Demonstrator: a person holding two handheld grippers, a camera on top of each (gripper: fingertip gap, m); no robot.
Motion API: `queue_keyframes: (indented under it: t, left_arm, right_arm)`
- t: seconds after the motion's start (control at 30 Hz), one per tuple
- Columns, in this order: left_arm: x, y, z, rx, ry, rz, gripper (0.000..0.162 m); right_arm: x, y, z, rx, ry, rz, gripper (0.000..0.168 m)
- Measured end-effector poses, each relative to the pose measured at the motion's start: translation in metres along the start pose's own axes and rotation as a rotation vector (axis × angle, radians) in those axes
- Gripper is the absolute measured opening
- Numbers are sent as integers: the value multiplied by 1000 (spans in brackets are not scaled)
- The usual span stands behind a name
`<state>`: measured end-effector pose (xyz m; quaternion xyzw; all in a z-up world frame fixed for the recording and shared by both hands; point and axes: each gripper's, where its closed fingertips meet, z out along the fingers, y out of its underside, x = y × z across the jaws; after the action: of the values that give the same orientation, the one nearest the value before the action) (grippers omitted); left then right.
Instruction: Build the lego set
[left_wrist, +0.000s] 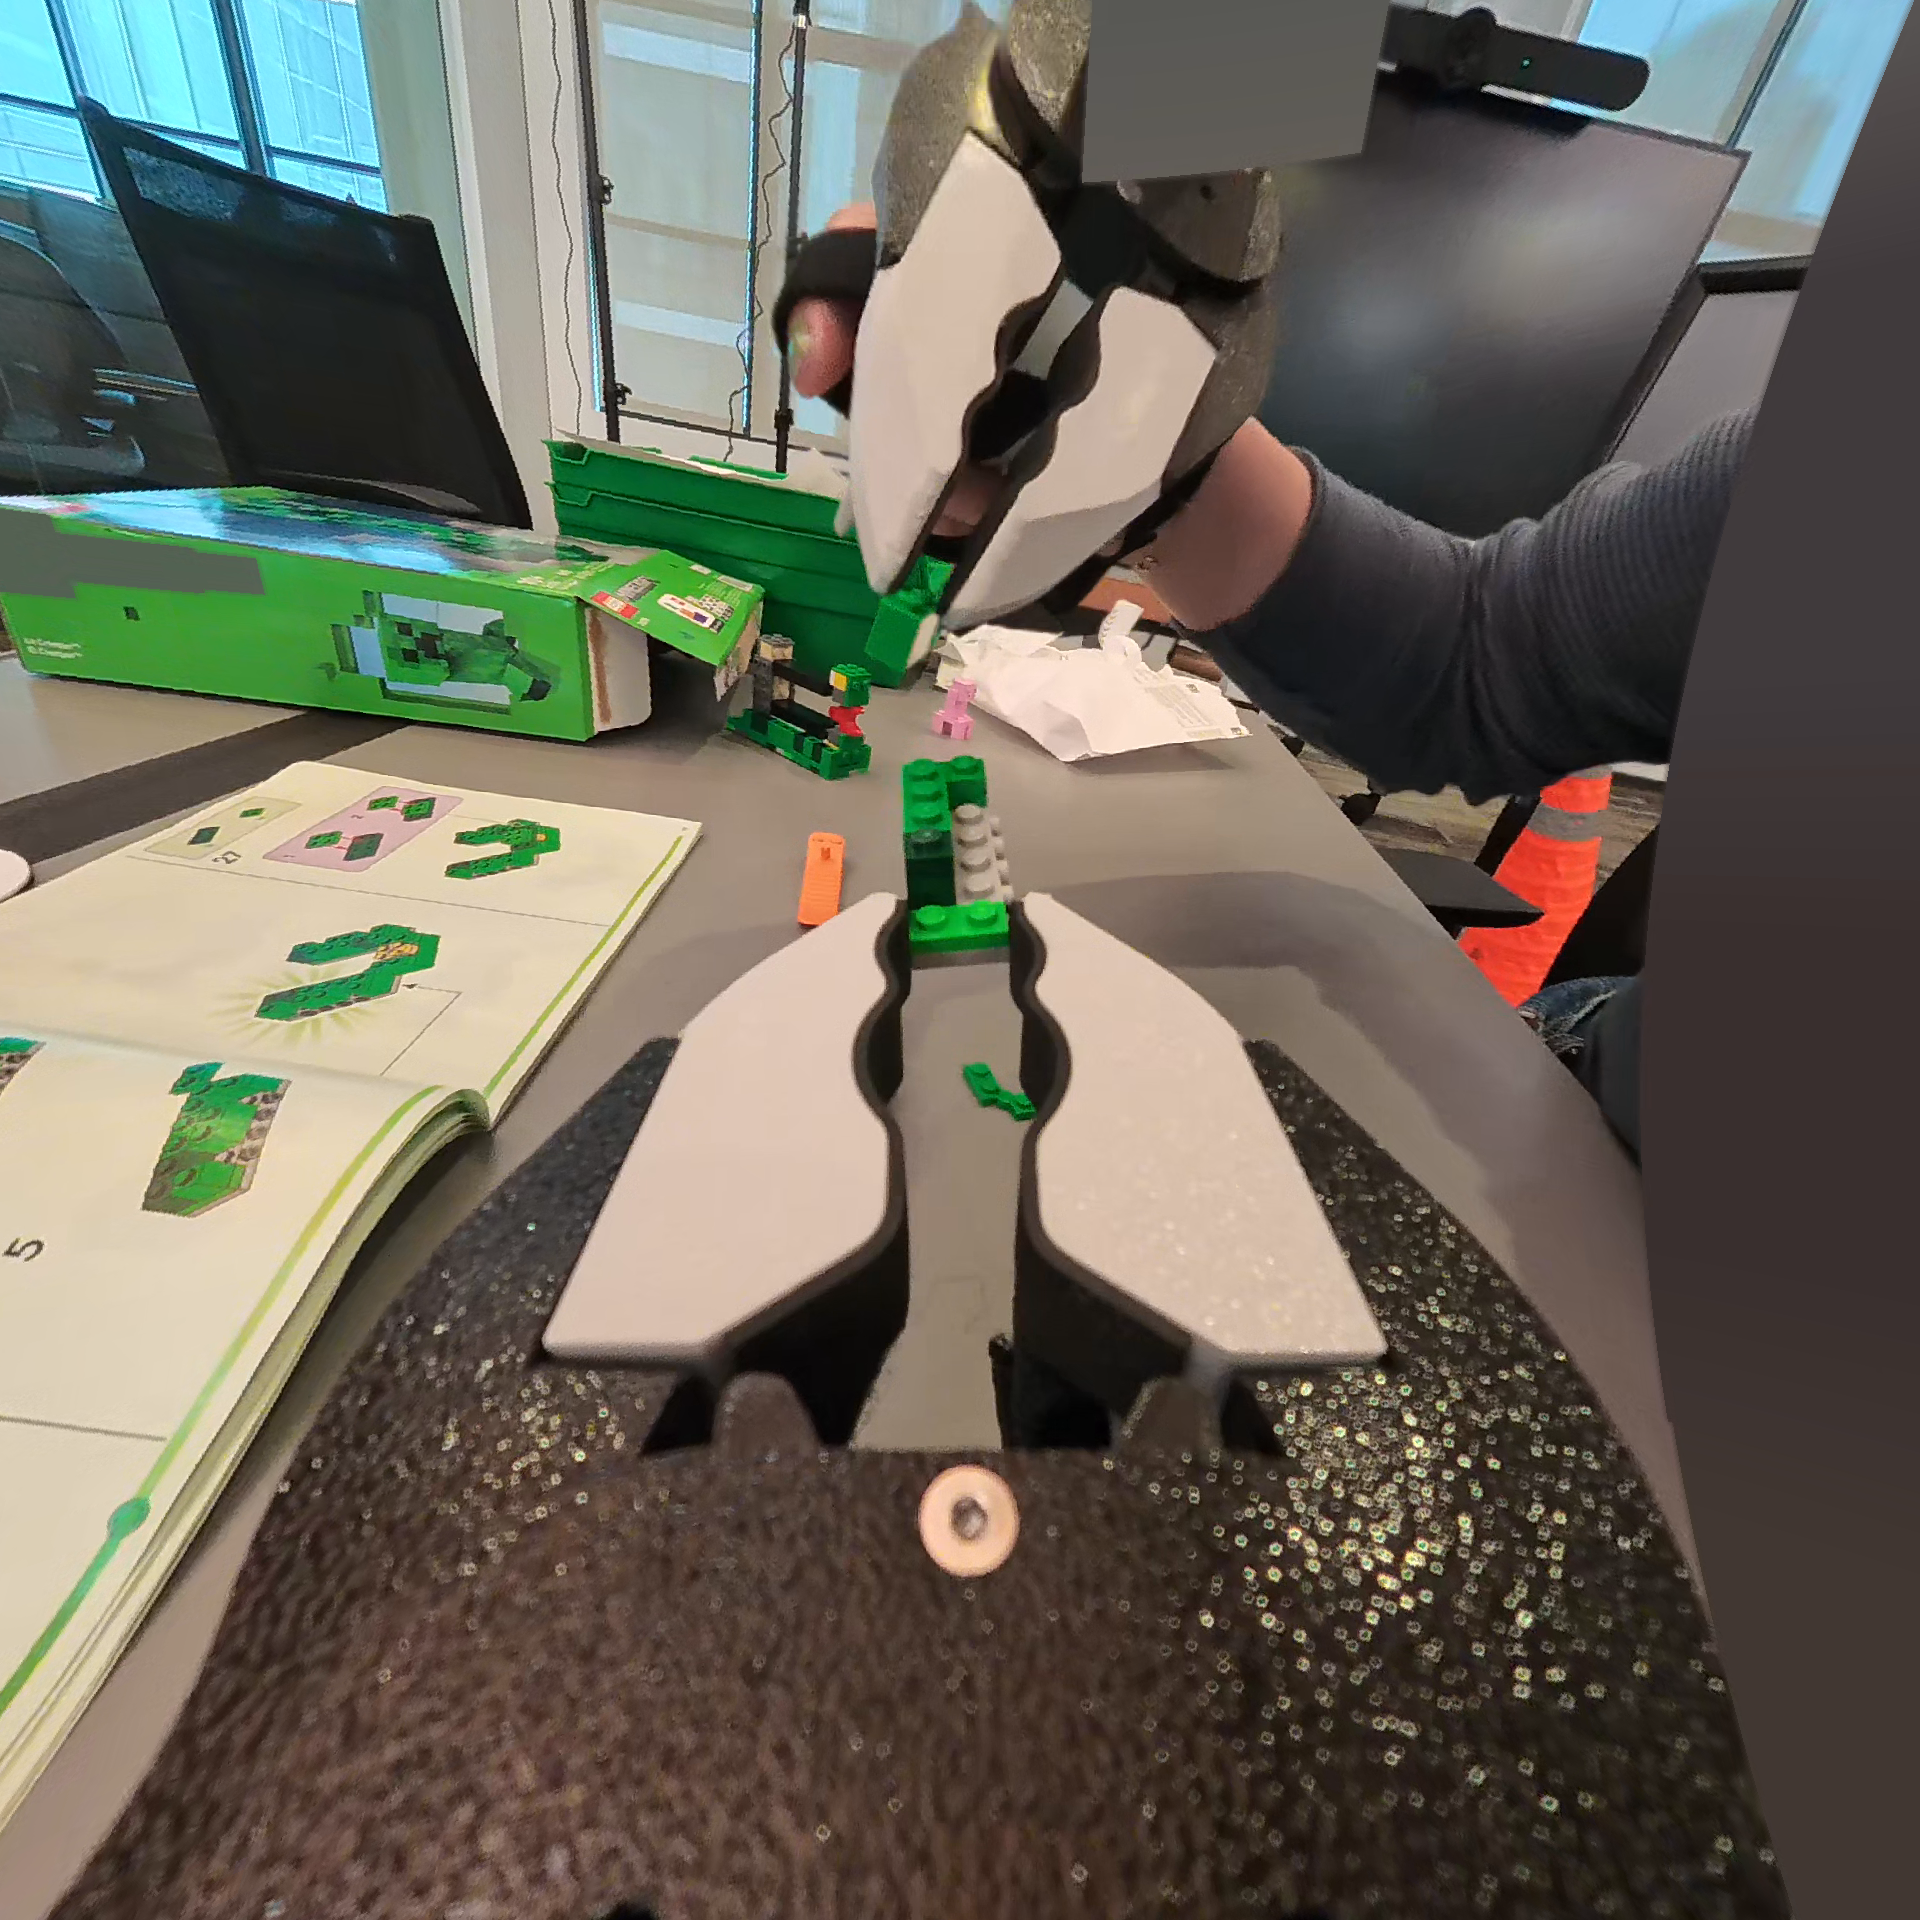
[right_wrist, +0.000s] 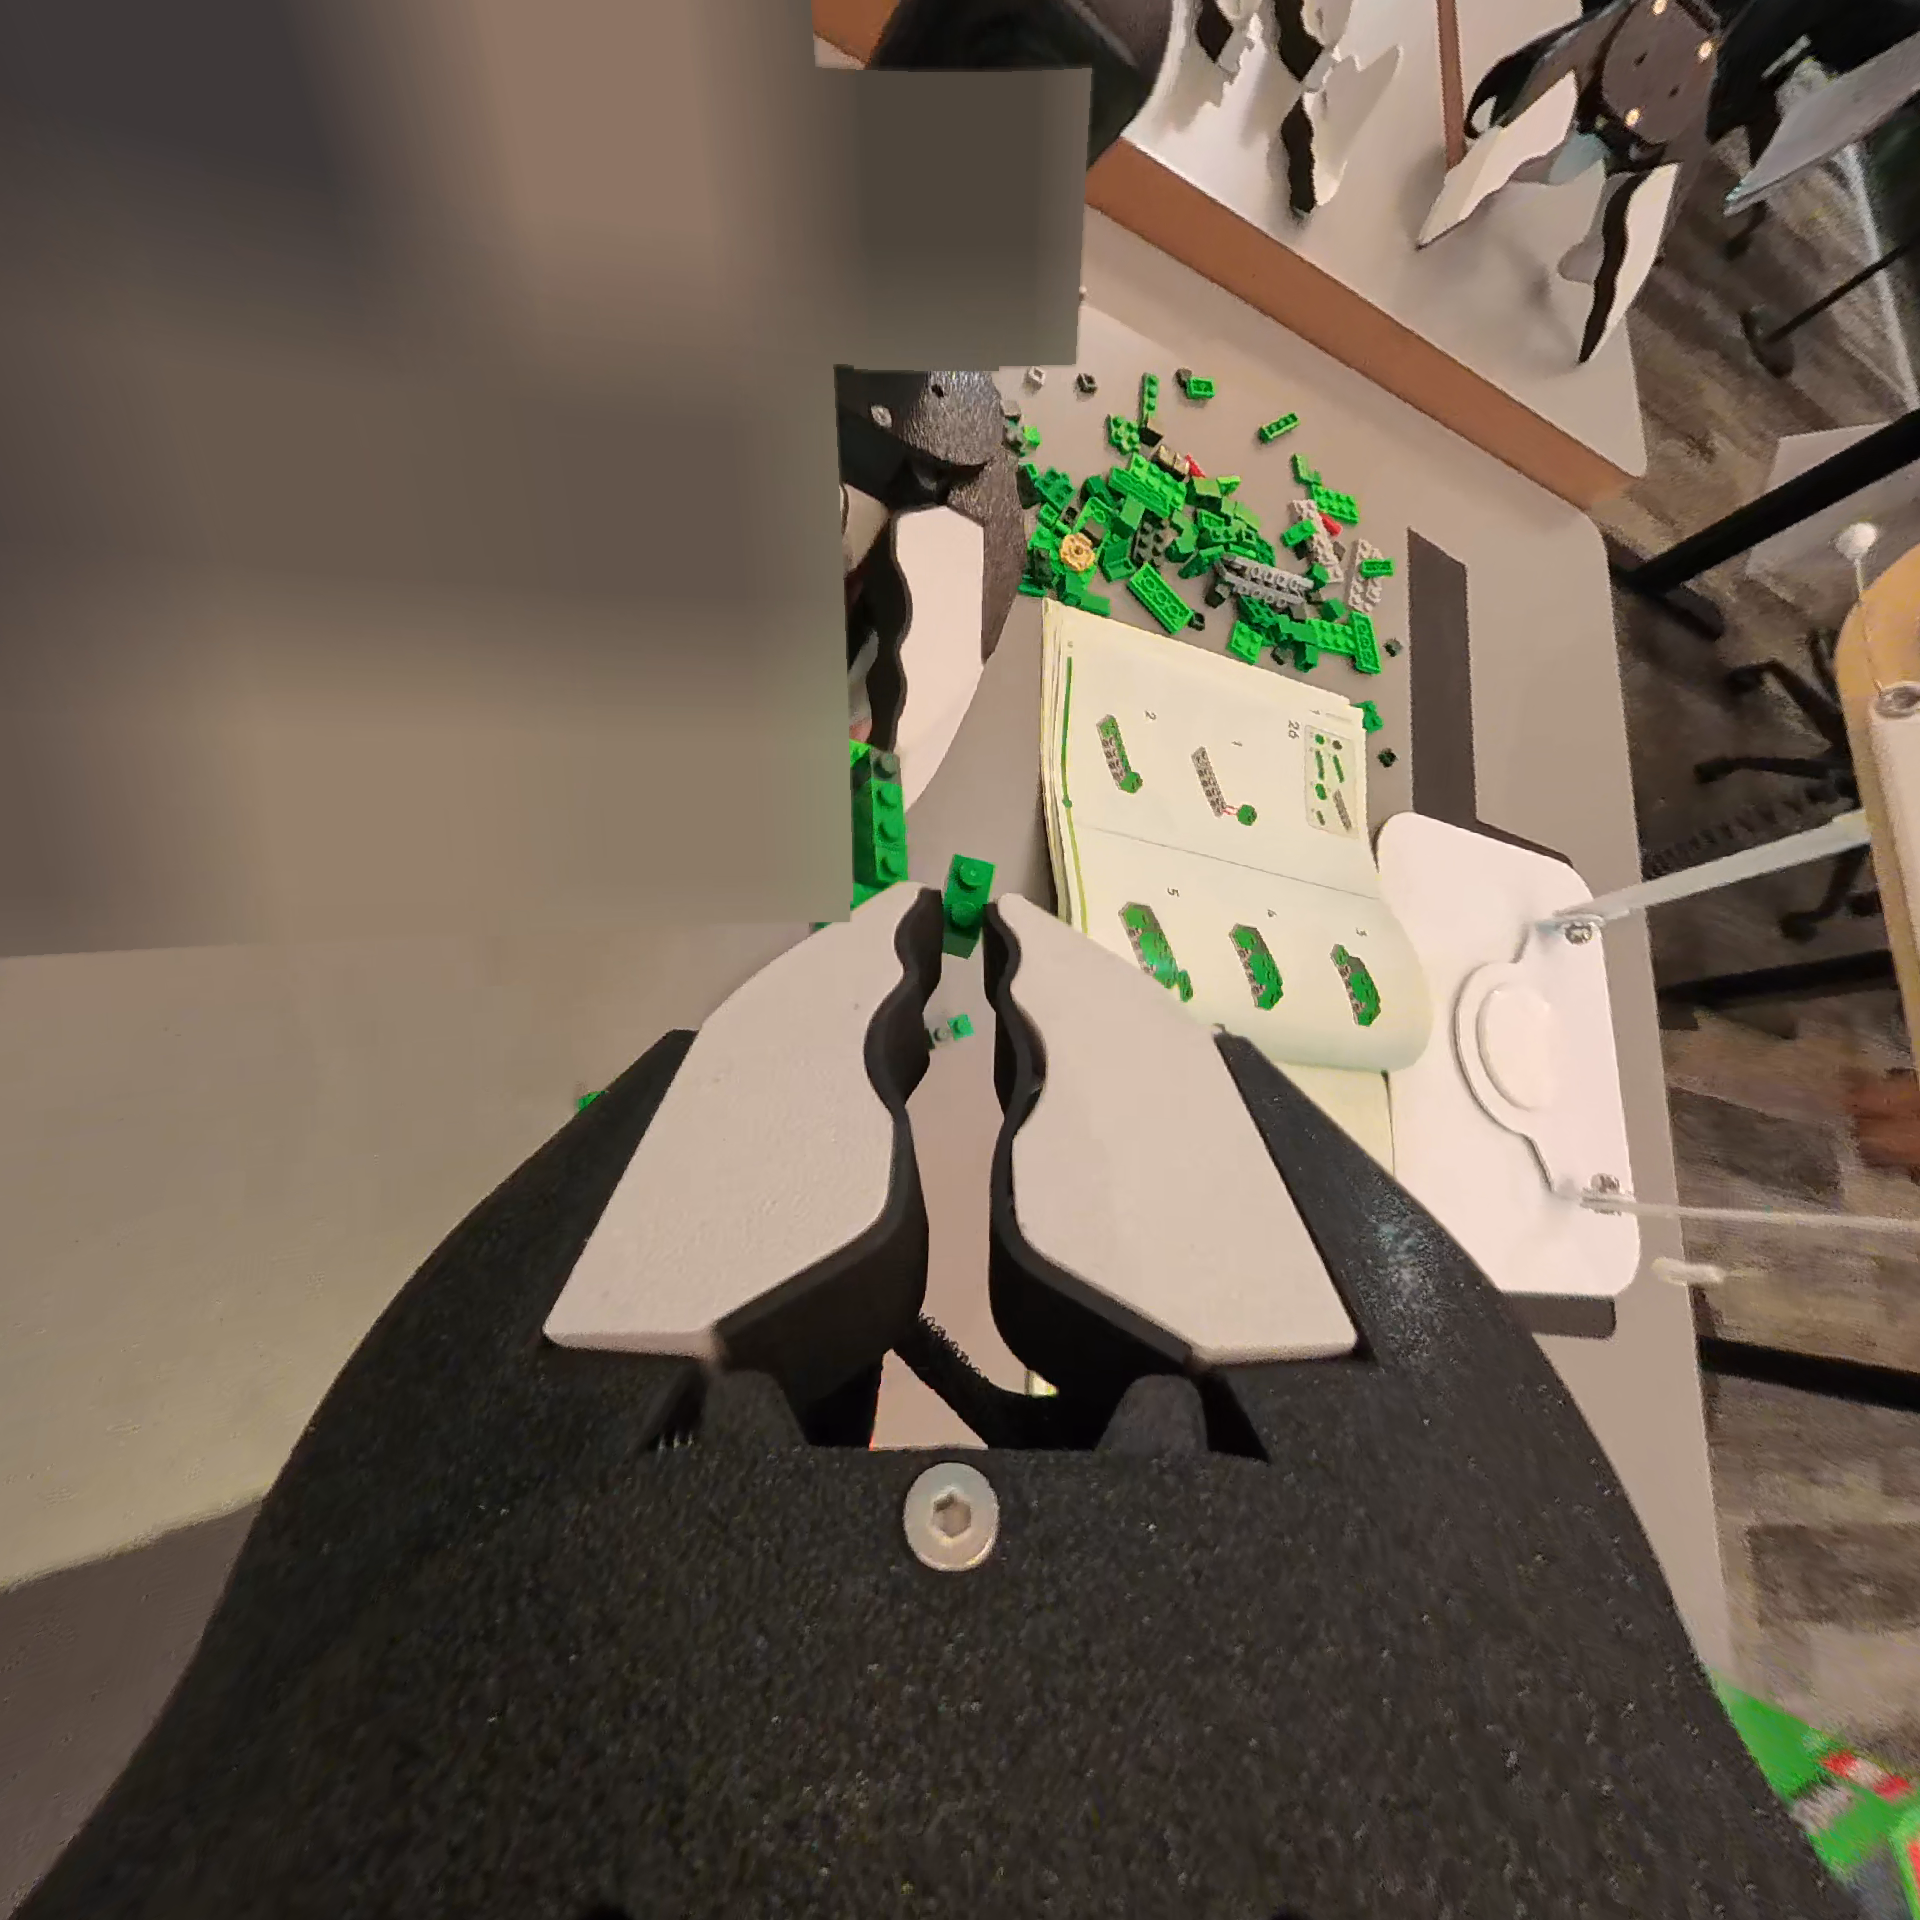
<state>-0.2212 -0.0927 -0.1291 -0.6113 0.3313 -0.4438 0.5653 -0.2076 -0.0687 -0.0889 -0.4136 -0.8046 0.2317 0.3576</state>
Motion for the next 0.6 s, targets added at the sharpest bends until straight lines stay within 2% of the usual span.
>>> queue_keyframes:
  t: [0.03,0.37,0.6]
  left_arm:
    - [0,0,0,0,0,-1,17]
    - [-1,0,0,2,-5,-8,17]
    - [-1,0,0,-3,-5,-6,17]
  right_arm:
    - [1,-1,1,3,-10,1,7]
    - [-18,-2,17,-38,-208,22,7]
    - [-24,-5,23,-36,-236,-4,7]
